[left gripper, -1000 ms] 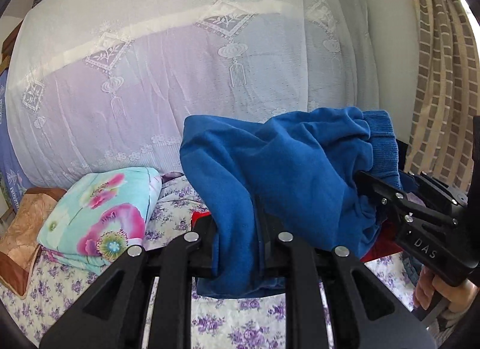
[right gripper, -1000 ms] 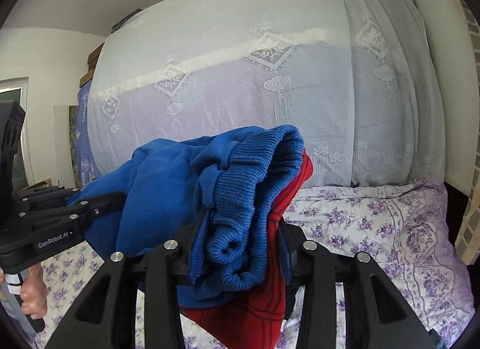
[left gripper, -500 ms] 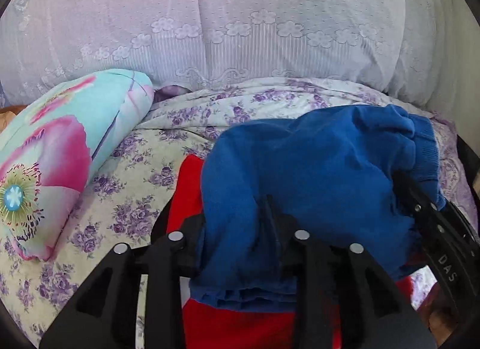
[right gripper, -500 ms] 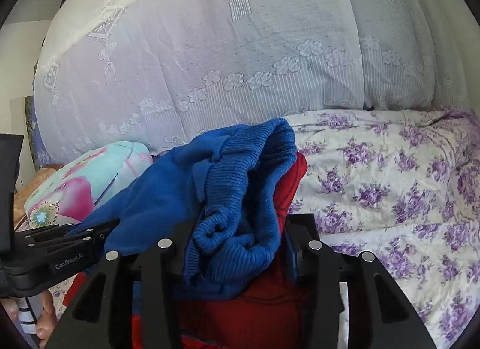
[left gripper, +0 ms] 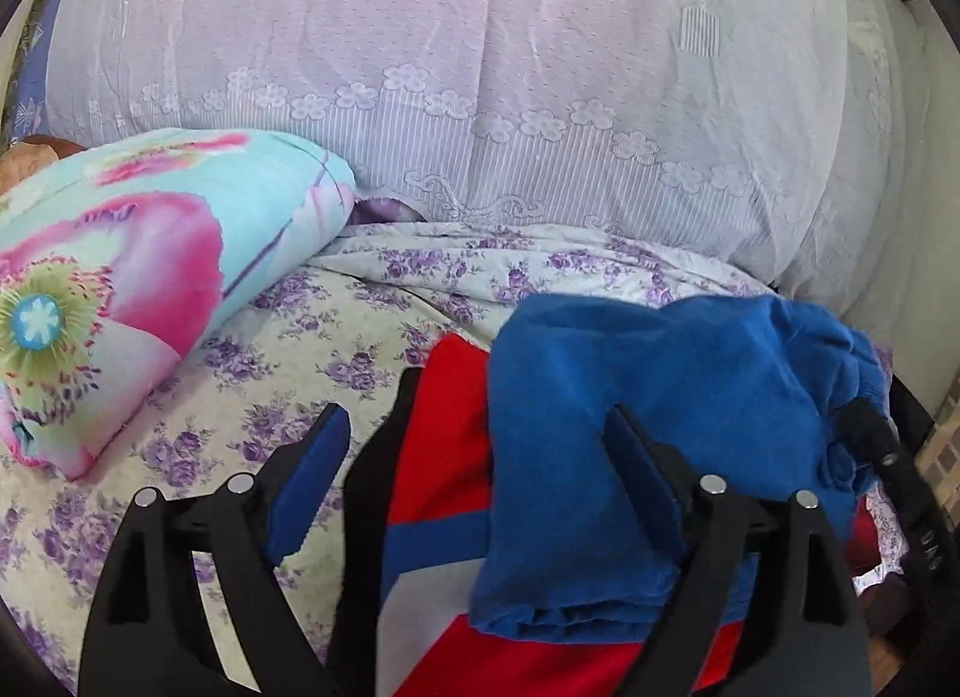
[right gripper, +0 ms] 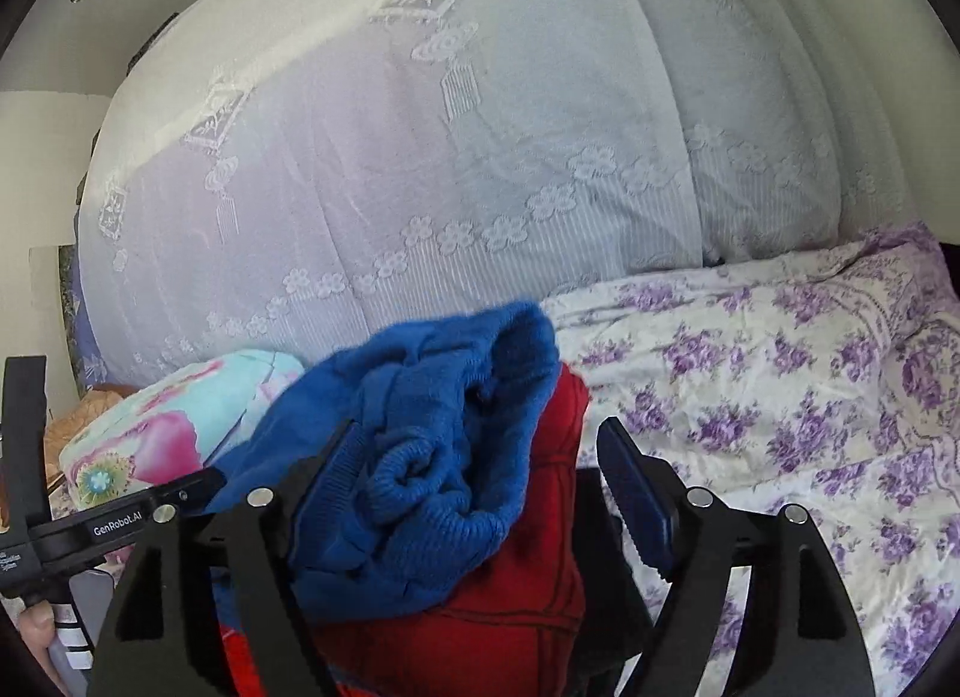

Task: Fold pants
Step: 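Lower the bundle onto the red-and-blue clothes stack with both tools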

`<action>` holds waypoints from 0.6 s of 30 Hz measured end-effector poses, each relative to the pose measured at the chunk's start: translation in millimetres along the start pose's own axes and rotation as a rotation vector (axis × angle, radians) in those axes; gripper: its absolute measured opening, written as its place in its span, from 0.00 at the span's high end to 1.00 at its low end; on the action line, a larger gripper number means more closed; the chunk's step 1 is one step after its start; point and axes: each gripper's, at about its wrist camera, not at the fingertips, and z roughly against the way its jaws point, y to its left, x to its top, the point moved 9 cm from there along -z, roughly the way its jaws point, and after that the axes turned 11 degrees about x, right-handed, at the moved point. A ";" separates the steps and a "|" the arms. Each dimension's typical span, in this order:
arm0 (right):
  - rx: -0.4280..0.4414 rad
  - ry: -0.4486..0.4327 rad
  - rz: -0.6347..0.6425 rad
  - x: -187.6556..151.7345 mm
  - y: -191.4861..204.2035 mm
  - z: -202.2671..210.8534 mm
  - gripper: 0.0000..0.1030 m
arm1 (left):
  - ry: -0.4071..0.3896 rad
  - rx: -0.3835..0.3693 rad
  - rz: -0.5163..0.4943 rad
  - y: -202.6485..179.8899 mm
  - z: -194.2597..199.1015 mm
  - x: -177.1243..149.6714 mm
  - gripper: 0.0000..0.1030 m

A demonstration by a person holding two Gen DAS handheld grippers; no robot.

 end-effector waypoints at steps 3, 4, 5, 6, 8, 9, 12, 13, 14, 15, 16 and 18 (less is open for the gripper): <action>-0.008 -0.115 0.064 27.5 17.8 31.2 0.24 | -0.080 0.002 -0.020 -1.1 27.9 15.0 0.19; -0.003 -0.149 0.083 35.0 24.1 40.0 0.27 | -0.113 -0.003 -0.029 -3.6 39.8 21.0 0.19; 0.025 -0.177 0.098 41.5 34.2 47.6 0.40 | -0.131 -0.019 -0.033 -7.7 49.2 24.5 0.19; 0.064 -0.176 0.105 44.4 42.4 49.2 0.54 | -0.134 -0.041 -0.041 -13.5 55.0 26.0 0.19; 0.116 -0.073 0.121 35.4 55.4 33.5 0.75 | -0.092 -0.099 -0.104 -33.6 54.9 18.4 0.18; 0.113 0.005 0.112 23.2 53.9 18.2 0.88 | -0.074 -0.098 -0.133 -41.0 49.0 11.2 0.18; 0.014 0.158 0.034 -18.7 16.9 -19.6 0.93 | 0.026 -0.034 -0.202 -49.6 11.9 -18.2 0.17; -0.026 0.166 0.049 -26.0 6.6 -24.1 0.93 | 0.072 -0.055 -0.209 -52.2 0.4 -28.8 0.17; -0.058 0.175 0.060 -30.0 -2.3 -25.8 0.93 | 0.096 -0.102 -0.178 -53.6 -7.6 -35.3 0.14; -0.054 0.173 0.046 -30.5 -5.8 -25.3 0.93 | 0.102 -0.109 -0.140 -51.2 -11.4 -37.1 0.08; -0.036 0.169 0.023 -29.1 -6.6 -24.4 0.93 | 0.098 -0.094 -0.146 -49.3 -11.4 -36.7 0.08; -0.036 0.172 0.038 -28.1 -3.1 -23.0 0.93 | 0.075 -0.069 -0.174 -49.4 -6.8 -33.4 0.08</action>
